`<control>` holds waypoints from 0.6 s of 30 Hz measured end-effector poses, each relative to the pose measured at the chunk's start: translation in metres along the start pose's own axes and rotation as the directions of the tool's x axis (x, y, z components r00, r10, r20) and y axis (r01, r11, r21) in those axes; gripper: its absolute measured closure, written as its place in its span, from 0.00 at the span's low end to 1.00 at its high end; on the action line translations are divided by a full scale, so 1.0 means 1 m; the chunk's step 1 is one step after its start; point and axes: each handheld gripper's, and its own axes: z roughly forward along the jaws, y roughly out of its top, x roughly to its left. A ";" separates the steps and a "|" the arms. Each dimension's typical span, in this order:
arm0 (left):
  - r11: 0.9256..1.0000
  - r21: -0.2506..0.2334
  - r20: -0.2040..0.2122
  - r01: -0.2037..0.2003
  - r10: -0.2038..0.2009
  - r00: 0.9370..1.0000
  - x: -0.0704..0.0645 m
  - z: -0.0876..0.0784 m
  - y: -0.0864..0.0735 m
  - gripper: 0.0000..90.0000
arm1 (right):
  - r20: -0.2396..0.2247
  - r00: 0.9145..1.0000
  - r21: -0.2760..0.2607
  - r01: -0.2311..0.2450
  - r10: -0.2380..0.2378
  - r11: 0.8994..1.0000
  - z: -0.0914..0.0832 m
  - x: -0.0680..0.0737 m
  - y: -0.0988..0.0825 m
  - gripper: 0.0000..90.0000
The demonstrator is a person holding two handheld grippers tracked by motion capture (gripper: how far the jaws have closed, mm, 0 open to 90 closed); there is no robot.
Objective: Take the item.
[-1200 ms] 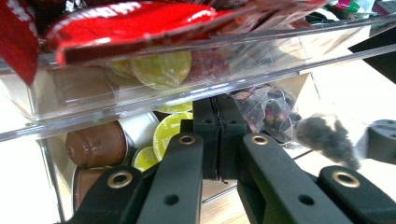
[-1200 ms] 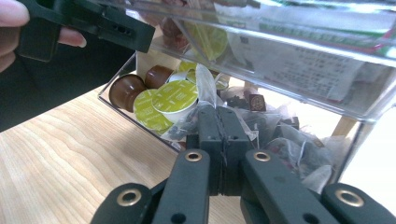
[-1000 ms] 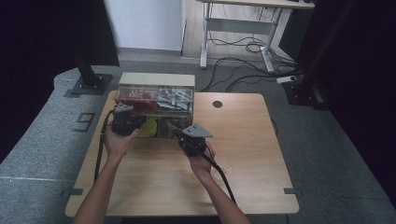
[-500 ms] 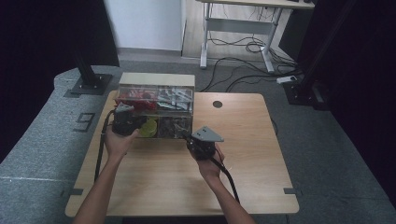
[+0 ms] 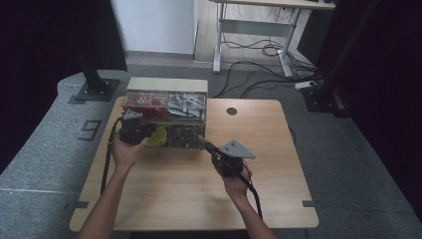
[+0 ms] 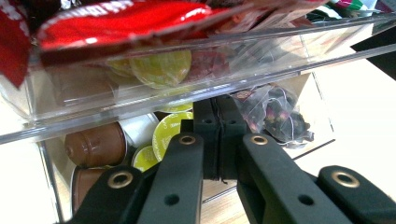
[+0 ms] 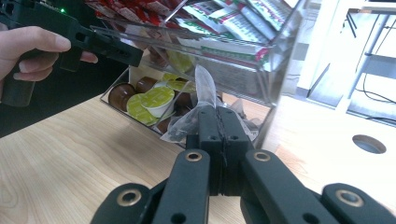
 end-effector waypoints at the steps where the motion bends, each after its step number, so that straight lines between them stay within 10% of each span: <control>1: 1.000 0.000 -0.001 0.000 0.000 1.000 0.000 0.000 0.000 0.99 | 0.003 1.000 -0.003 -0.002 0.002 1.000 -0.002 -0.001 0.000 0.99; 18: 1.000 0.004 -0.005 0.000 0.000 1.000 0.000 0.000 0.000 0.99 | 0.059 0.998 -0.031 -0.030 0.032 0.999 -0.045 -0.031 -0.017 0.99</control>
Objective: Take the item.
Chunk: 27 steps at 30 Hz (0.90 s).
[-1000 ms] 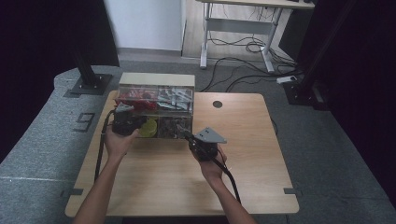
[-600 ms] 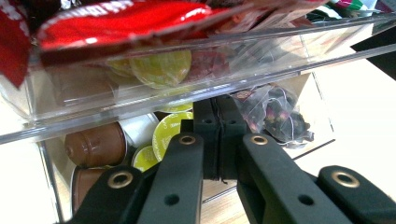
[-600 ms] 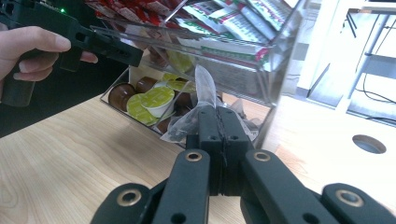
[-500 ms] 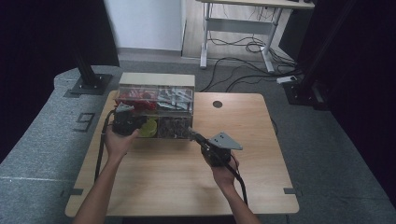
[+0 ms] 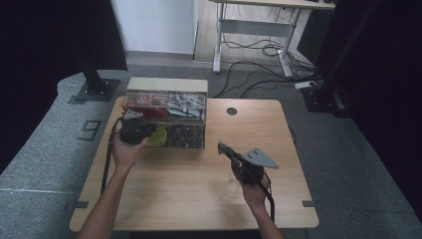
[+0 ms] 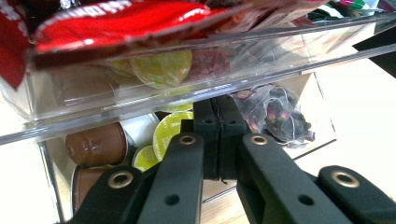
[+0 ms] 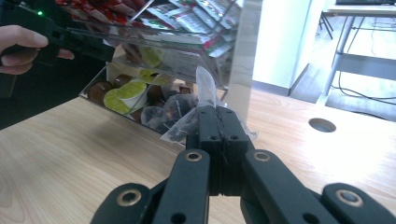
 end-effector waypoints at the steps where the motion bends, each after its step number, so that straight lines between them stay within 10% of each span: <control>1: 1.000 0.000 0.000 0.000 0.000 1.000 0.000 0.000 0.000 0.99 | 0.003 1.000 -0.001 -0.005 0.005 1.000 -0.002 -0.002 -0.001 0.99; 27: 1.000 0.005 -0.005 0.003 -0.003 1.000 0.001 0.001 -0.003 0.99 | 0.057 0.998 0.005 -0.029 0.029 1.000 -0.039 -0.025 -0.024 0.99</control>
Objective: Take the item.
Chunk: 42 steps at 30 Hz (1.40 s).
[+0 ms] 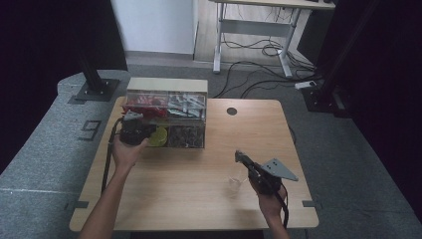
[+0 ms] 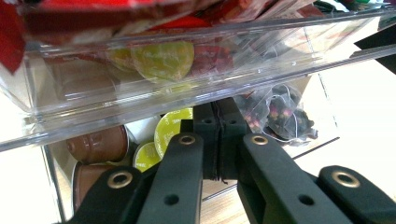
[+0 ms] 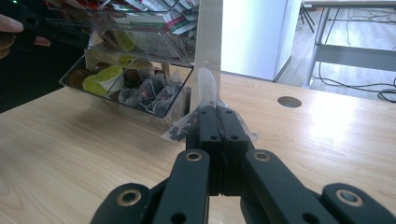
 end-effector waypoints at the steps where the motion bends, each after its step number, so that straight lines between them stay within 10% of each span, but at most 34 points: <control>1: 1.000 0.001 0.000 0.000 0.000 1.000 0.000 0.000 0.000 0.99 | -0.001 1.000 0.000 0.002 -0.002 1.000 -0.001 0.001 0.000 0.99; 38: 1.000 0.009 -0.006 0.000 0.000 1.000 0.000 0.002 -0.001 0.99 | -0.019 1.000 0.062 0.019 -0.018 0.998 -0.014 0.005 -0.028 0.99; 42: 1.000 0.009 -0.006 0.000 0.000 1.000 0.000 0.002 -0.001 0.99 | -0.037 0.999 0.075 0.032 -0.029 0.997 -0.012 0.006 -0.030 0.85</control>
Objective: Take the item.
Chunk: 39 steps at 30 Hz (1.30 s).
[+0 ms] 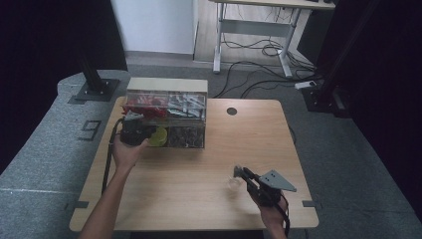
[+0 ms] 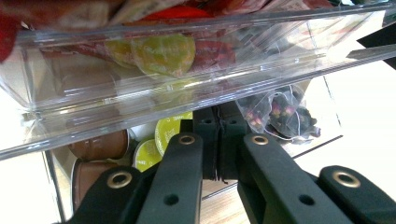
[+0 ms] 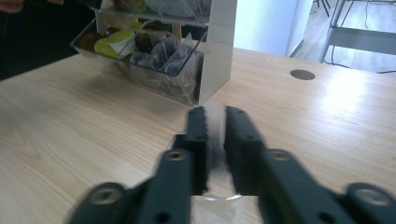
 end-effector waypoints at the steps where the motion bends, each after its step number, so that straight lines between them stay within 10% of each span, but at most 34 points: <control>1: 1.000 0.000 0.000 0.000 0.000 1.000 0.000 0.000 0.000 0.99 | 0.000 1.000 0.003 0.006 -0.006 1.000 0.001 0.001 0.000 0.85; 18: 1.000 0.003 0.001 -0.003 0.003 1.000 -0.001 -0.001 0.000 0.99 | 0.042 0.999 -0.035 -0.002 0.003 0.999 -0.004 -0.001 0.000 0.62; 39: 1.000 0.010 -0.003 -0.007 0.007 1.000 -0.002 0.000 -0.001 0.99 | 0.070 0.996 -0.046 -0.050 0.053 0.998 -0.011 -0.020 -0.002 0.60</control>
